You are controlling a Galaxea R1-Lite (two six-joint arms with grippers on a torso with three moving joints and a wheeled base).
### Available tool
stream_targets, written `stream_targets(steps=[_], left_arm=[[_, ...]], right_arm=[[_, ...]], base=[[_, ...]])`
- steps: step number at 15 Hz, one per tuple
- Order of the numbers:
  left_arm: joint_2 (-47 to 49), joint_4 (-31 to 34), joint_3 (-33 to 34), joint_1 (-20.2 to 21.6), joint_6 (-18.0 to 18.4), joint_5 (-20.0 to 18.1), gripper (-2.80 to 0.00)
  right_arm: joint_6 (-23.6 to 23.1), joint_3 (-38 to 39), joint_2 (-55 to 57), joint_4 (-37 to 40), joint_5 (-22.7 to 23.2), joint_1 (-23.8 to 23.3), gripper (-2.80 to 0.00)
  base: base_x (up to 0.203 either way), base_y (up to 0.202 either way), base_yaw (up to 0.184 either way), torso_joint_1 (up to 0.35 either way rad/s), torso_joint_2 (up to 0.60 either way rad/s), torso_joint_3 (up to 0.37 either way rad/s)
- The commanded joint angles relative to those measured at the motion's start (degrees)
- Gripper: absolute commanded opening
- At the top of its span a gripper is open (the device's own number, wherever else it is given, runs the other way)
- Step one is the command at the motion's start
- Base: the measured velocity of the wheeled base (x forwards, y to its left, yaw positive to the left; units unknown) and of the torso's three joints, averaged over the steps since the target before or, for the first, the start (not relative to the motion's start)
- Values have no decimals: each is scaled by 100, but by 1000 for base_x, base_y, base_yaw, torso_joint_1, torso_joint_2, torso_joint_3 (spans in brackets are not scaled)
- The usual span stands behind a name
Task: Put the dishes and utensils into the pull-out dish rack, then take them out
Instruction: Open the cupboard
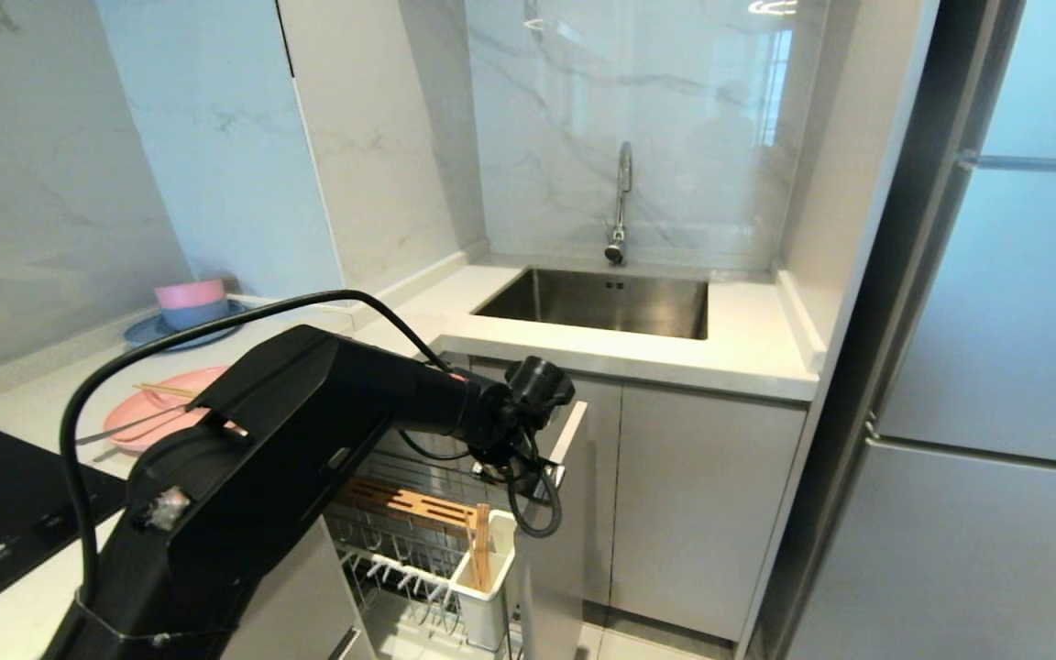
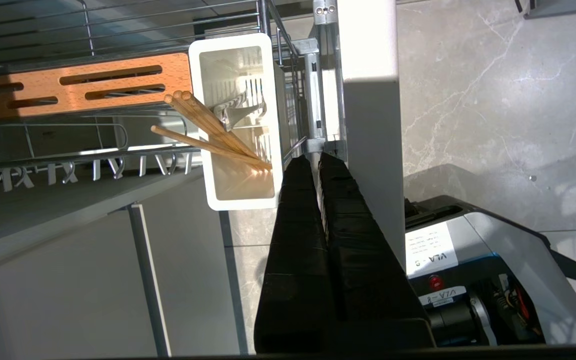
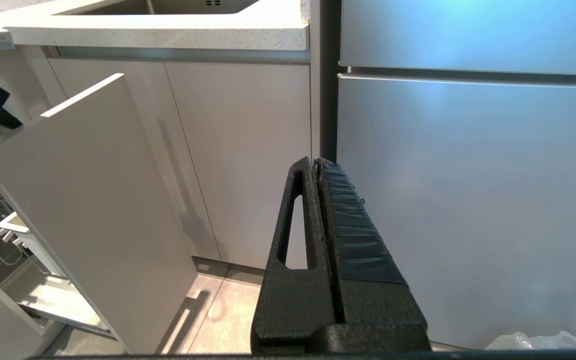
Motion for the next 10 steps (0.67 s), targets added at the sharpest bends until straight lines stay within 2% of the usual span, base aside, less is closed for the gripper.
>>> stream_targets(steps=[1, 5, 10], left_arm=[[19, 11, 2, -94, -2, -1, -280], [39, 4, -24, -325, 7, -15, -280], [19, -4, -36, -409, 7, 11, -280]], right_arm=[[1, 9, 5, 1, 0, 0, -280], [1, 9, 5, -1, 0, -2, -280], [1, 9, 5, -3, 0, -1, -280]], base=[[0, 0, 0, 0, 0, 0], [0, 0, 0, 0, 0, 0], [0, 0, 0, 0, 0, 0]])
